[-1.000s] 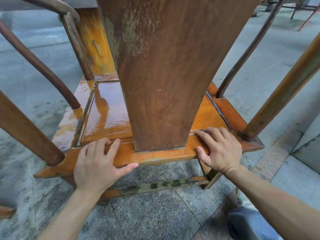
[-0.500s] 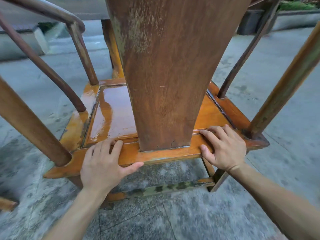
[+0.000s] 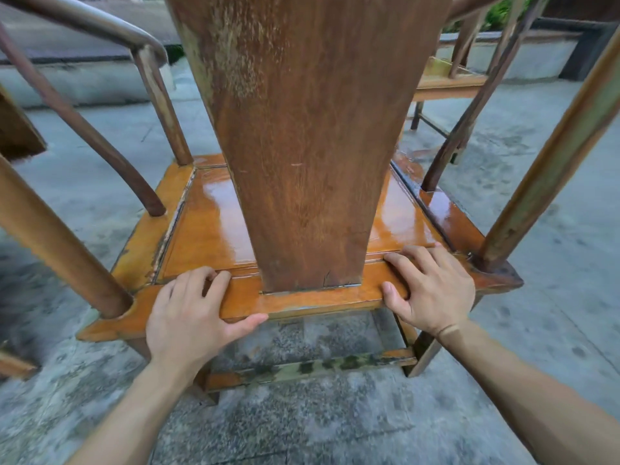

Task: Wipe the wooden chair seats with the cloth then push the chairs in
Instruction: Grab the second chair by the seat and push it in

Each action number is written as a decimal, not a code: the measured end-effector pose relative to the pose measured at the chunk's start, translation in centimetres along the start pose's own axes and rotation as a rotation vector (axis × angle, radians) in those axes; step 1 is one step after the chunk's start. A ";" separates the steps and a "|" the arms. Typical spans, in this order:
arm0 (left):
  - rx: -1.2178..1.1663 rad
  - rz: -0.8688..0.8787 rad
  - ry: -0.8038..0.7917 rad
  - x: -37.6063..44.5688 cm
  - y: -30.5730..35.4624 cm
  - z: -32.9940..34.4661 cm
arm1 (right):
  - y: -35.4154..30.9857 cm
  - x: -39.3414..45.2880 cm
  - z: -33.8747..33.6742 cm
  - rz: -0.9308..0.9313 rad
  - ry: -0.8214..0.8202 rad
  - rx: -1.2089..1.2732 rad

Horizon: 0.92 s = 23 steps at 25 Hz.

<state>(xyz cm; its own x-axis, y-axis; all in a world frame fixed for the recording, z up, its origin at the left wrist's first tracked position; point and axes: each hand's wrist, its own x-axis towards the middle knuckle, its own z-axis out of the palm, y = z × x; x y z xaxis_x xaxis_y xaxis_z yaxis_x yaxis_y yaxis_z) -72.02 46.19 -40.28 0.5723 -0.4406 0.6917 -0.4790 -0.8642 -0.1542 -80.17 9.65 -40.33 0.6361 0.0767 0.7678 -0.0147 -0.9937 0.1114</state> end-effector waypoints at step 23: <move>-0.048 -0.233 -0.379 5.2 3.4 -1.1 | 2.6 5.7 1.0 0.061 -0.564 -0.029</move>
<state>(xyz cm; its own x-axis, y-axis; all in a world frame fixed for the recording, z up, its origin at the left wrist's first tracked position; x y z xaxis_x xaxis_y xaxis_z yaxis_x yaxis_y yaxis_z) -71.40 41.23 -36.46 0.8678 -0.3006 0.3957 -0.3331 -0.9428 0.0143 -75.82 7.40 -36.31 0.9470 -0.0446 0.3182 -0.0804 -0.9917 0.1004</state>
